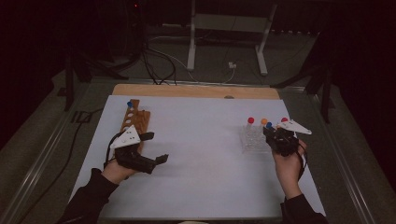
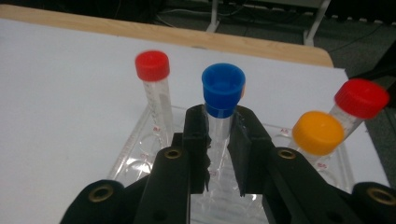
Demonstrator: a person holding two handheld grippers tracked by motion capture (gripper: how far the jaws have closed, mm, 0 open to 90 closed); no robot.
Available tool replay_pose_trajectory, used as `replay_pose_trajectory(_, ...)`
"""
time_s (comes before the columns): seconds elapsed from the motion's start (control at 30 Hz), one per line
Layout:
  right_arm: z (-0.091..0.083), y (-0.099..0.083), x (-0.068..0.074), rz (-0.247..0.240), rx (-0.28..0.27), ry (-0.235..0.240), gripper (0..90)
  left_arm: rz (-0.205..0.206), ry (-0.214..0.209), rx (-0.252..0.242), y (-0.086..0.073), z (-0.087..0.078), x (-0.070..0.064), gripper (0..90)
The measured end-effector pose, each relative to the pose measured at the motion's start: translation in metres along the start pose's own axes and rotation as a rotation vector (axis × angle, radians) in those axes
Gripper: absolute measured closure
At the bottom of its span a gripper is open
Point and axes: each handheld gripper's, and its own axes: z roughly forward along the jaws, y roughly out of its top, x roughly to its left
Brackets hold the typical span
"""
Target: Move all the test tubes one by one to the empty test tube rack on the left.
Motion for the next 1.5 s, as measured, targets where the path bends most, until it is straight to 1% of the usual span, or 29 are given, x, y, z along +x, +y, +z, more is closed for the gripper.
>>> replay_pose_trajectory(0.17, -0.014, 0.007, 0.006, -0.036, -0.042, -0.018, 76.9, 0.004, -0.003, -0.003, 0.001, -0.001, -0.001, 1.6)
replay_pose_trajectory(0.2, -0.02, 0.01, 0.008, -0.049, -0.059, -0.012, 76.9, 0.005, -0.004, -0.004, 0.002, -0.001, -0.001, 1.6)
replay_pose_trajectory(0.23, -0.02, 0.01, 0.008, -0.049, -0.059, -0.012, 77.0, 0.004, -0.004, -0.005, 0.002, -0.001, -0.001, 1.6)
replay_pose_trajectory(0.27, -0.022, 0.012, 0.009, -0.034, -0.065, 0.017, 77.0, 0.006, -0.007, -0.006, 0.003, -0.001, -0.002, 1.6)
replay_pose_trajectory(0.3, -0.024, 0.013, 0.012, -0.037, -0.067, 0.027, 77.0, 0.009, -0.007, -0.007, 0.003, -0.001, -0.002, 1.6)
replay_pose_trajectory(0.33, -0.026, 0.015, 0.018, -0.049, -0.07, 0.058, 77.0, 0.012, -0.008, -0.007, 0.004, -0.001, -0.003, 1.6)
replay_pose_trajectory(0.4, -0.028, 0.016, 0.027, -0.07, -0.072, 0.08, 77.0, 0.013, -0.014, -0.007, 0.004, 0.0, -0.004, 1.6)
replay_pose_trajectory(0.43, -0.028, 0.016, 0.027, -0.07, -0.072, 0.08, 77.0, 0.016, -0.016, -0.006, 0.005, 0.0, -0.005, 1.6)
replay_pose_trajectory(0.53, -0.031, 0.018, 0.042, -0.097, -0.073, 0.137, 77.0, 0.019, -0.022, -0.009, 0.006, 0.001, -0.007, 1.6)
replay_pose_trajectory(0.57, -0.031, 0.018, 0.046, -0.104, -0.075, 0.15, 77.0, 0.018, -0.028, -0.012, 0.007, 0.001, -0.008, 1.6)
replay_pose_trajectory(0.6, -0.031, 0.018, 0.046, -0.104, -0.075, 0.15, 77.0, 0.021, -0.03, -0.012, 0.007, 0.001, -0.008, 1.6)
replay_pose_trajectory(0.63, -0.032, 0.018, 0.054, -0.121, -0.07, 0.181, 77.0, 0.022, -0.033, -0.013, 0.008, 0.002, -0.009, 1.6)
replay_pose_trajectory(0.67, -0.032, 0.017, 0.058, -0.126, -0.069, 0.192, 77.0, 0.023, -0.038, -0.013, 0.008, 0.002, -0.01, 1.6)
replay_pose_trajectory(0.7, -0.032, 0.017, 0.058, -0.126, -0.069, 0.192, 77.0, 0.024, -0.041, -0.012, 0.009, 0.003, -0.011, 1.6)
replay_pose_trajectory(0.73, -0.033, 0.017, 0.062, -0.133, -0.066, 0.207, 77.0, 0.028, -0.045, -0.012, 0.01, 0.003, -0.012, 1.6)
replay_pose_trajectory(0.77, -0.032, 0.016, 0.07, -0.145, -0.062, 0.237, 77.0, 0.03, -0.047, -0.013, 0.011, 0.004, -0.013, 1.7)
replay_pose_trajectory(0.8, -0.032, 0.016, 0.07, -0.145, -0.062, 0.237, 77.0, 0.032, -0.051, -0.013, 0.012, 0.004, -0.014, 1.7)
replay_pose_trajectory(0.87, -0.032, 0.015, 0.078, -0.162, -0.051, 0.266, 77.0, 0.037, -0.059, -0.014, 0.013, 0.005, -0.017, 1.7)
replay_pose_trajectory(0.97, -0.029, 0.01, 0.091, -0.178, -0.035, 0.31, 77.0, 0.024, -0.082, -0.026, 0.016, 0.008, -0.019, 1.7)
replay_pose_trajectory(1.0, -0.028, 0.008, 0.095, -0.188, -0.028, 0.322, 77.0, 0.028, -0.087, -0.026, 0.017, 0.009, -0.021, 1.7)
replay_pose_trajectory(1.03, -0.026, 0.004, 0.105, -0.199, -0.01, 0.354, 77.0, 0.032, -0.093, -0.026, 0.018, 0.011, -0.022, 1.7)
replay_pose_trajectory(1.07, -0.026, 0.004, 0.105, -0.199, -0.01, 0.354, 77.0, 0.033, -0.097, -0.027, 0.019, 0.012, -0.024, 1.7)
replay_pose_trajectory(1.17, -0.023, -0.001, 0.118, -0.227, 0.014, 0.393, 77.0, 0.042, -0.112, -0.026, 0.021, 0.016, -0.029, 1.7)
replay_pose_trajectory(1.2, -0.022, -0.004, 0.127, -0.247, 0.025, 0.415, 77.0, 0.045, -0.116, -0.024, 0.022, 0.017, -0.03, 2.0)
replay_pose_trajectory(1.23, -0.022, -0.004, 0.127, -0.247, 0.025, 0.415, 77.0, 0.049, -0.122, -0.024, 0.023, 0.019, -0.031, 2.0)
replay_pose_trajectory(1.27, -0.022, -0.006, 0.134, -0.262, 0.03, 0.438, 77.0, 0.049, -0.127, -0.023, 0.024, 0.02, -0.032, 2.2)
replay_pose_trajectory(1.3, -0.022, -0.006, 0.134, -0.262, 0.03, 0.438, 77.0, 0.053, -0.134, -0.022, 0.025, 0.022, -0.033, 2.2)
replay_pose_trajectory(1.4, -0.024, -0.006, 0.143, -0.279, 0.031, 0.473, 77.0, 0.056, -0.149, -0.025, 0.028, 0.027, -0.036, 5.4)
replay_pose_trajectory(1.5, -0.025, -0.007, 0.146, -0.284, 0.031, 0.488, 77.0, 0.062, -0.165, -0.023, 0.03, 0.033, -0.04, 6.8)
